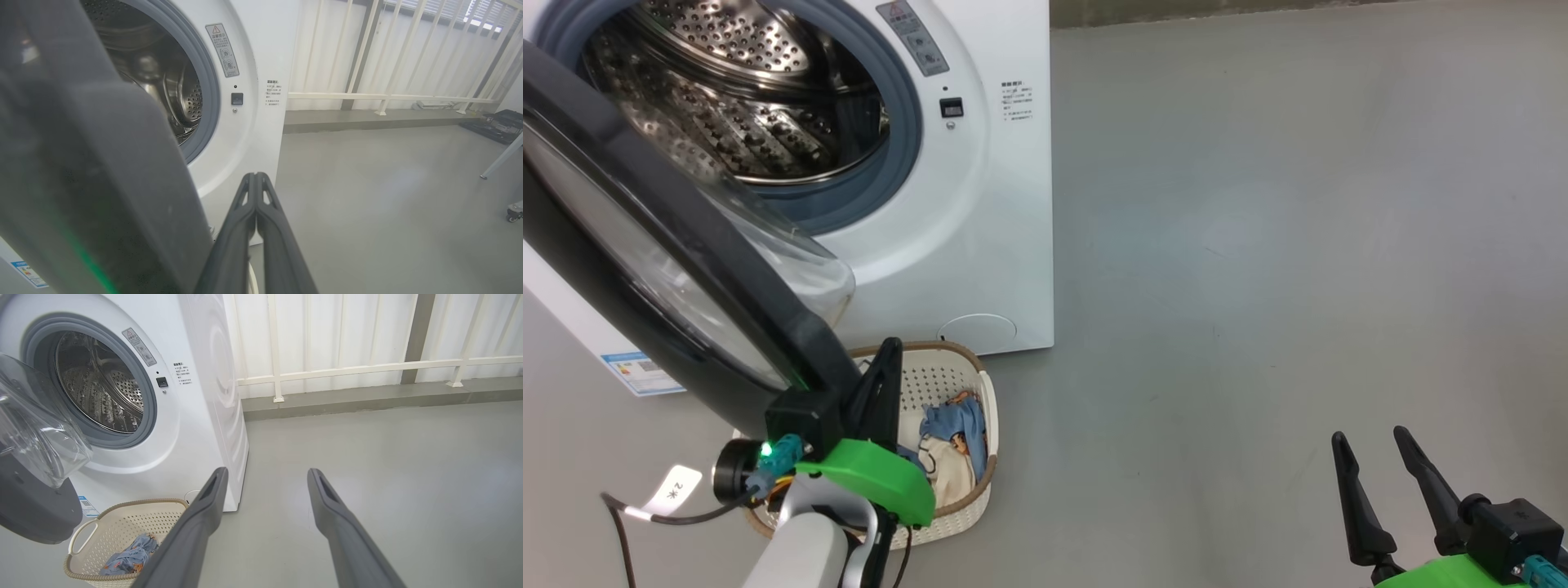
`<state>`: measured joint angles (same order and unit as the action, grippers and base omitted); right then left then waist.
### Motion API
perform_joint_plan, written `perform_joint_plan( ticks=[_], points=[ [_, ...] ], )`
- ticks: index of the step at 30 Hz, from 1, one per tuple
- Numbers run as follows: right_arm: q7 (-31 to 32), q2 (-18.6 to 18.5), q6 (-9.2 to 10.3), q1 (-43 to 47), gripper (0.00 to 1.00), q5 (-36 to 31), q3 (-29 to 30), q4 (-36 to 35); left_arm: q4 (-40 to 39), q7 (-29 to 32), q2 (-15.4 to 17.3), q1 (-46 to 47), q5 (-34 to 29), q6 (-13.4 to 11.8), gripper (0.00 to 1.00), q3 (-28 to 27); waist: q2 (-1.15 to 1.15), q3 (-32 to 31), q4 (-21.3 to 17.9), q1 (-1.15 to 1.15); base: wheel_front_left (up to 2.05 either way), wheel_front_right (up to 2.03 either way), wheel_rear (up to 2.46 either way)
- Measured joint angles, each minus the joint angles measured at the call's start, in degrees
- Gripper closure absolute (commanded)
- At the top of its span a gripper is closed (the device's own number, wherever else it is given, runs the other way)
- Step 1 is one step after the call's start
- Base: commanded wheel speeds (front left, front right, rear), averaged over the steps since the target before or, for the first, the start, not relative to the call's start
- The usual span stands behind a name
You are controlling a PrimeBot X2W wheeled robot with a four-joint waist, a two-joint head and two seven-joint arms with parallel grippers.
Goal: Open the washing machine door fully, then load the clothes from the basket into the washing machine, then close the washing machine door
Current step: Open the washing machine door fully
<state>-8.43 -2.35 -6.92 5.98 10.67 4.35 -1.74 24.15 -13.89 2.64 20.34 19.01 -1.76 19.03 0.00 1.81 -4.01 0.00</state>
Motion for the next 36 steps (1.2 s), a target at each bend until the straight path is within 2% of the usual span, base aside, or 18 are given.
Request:
perform_joint_plan(
  ticks=[16, 36],
  points=[
    [0.00, 0.00, 0.00, 0.01, 0.00, 0.05, -0.01, 0.46, 0.57, -0.35, -0.55, -0.02, 0.00, 0.34, 1.00, 0.79, 0.00, -0.45, 3.00, 0.00, 0.00, 0.00, 0.00],
    [0.08, 0.00, 0.00, 0.12, 0.00, 0.07, -1.11, 0.53, 0.18, -0.74, -1.33, -1.45, -0.02, 0.58, 1.00, 3.15, 0.00, -1.51, 11.12, 0.00, 0.00, 0.00, 0.00]
  ],
)
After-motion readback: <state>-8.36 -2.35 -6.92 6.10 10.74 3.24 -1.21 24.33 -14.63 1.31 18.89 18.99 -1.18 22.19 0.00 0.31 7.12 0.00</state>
